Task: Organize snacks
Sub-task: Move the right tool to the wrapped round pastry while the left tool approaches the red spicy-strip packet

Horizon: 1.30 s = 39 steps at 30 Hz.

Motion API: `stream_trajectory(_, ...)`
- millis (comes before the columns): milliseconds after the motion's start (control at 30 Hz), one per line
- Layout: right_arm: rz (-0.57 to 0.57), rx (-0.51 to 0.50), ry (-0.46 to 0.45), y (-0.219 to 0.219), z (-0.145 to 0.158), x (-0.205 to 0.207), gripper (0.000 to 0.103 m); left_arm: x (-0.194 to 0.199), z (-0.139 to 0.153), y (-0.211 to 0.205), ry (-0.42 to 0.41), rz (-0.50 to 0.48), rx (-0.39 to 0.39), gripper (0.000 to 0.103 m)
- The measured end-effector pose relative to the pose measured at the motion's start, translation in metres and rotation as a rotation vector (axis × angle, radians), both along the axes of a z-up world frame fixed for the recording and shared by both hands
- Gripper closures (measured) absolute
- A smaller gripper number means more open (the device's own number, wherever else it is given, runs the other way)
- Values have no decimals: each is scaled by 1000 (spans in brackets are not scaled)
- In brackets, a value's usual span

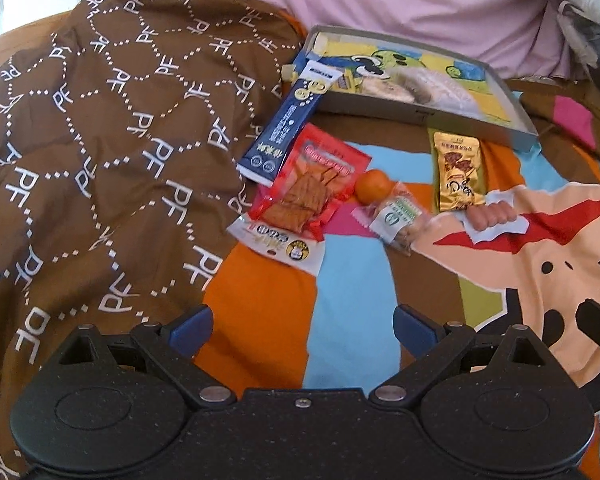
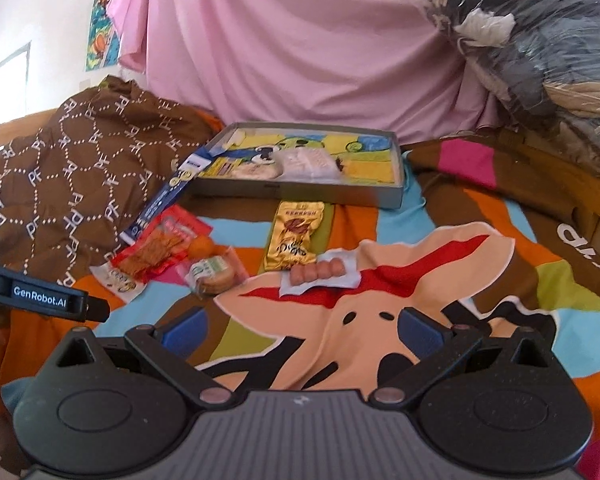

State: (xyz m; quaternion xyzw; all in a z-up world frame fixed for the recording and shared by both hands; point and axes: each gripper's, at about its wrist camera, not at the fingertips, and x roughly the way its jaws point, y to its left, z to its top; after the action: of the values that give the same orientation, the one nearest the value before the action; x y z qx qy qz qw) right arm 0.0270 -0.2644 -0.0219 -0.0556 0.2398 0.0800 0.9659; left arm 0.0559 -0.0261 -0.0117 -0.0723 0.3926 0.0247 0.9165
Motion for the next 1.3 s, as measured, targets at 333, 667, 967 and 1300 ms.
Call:
stream_trajectory(333, 13, -2, 44, 3, -10, 5, 0, 3, -4, 2, 21, 3, -10, 6)
stream_trajectory(667, 18, 8, 83, 5, -19, 12, 0, 7, -6, 4, 28, -8, 5, 6)
stream_trajectory(967, 17, 18, 94, 5, -22, 16, 0, 16, 1, 1, 30, -63, 85, 6)
stream_trajectory(1300, 56, 49, 96, 11, -29, 28, 0, 57, 15, 10, 88, -186, 199, 6)
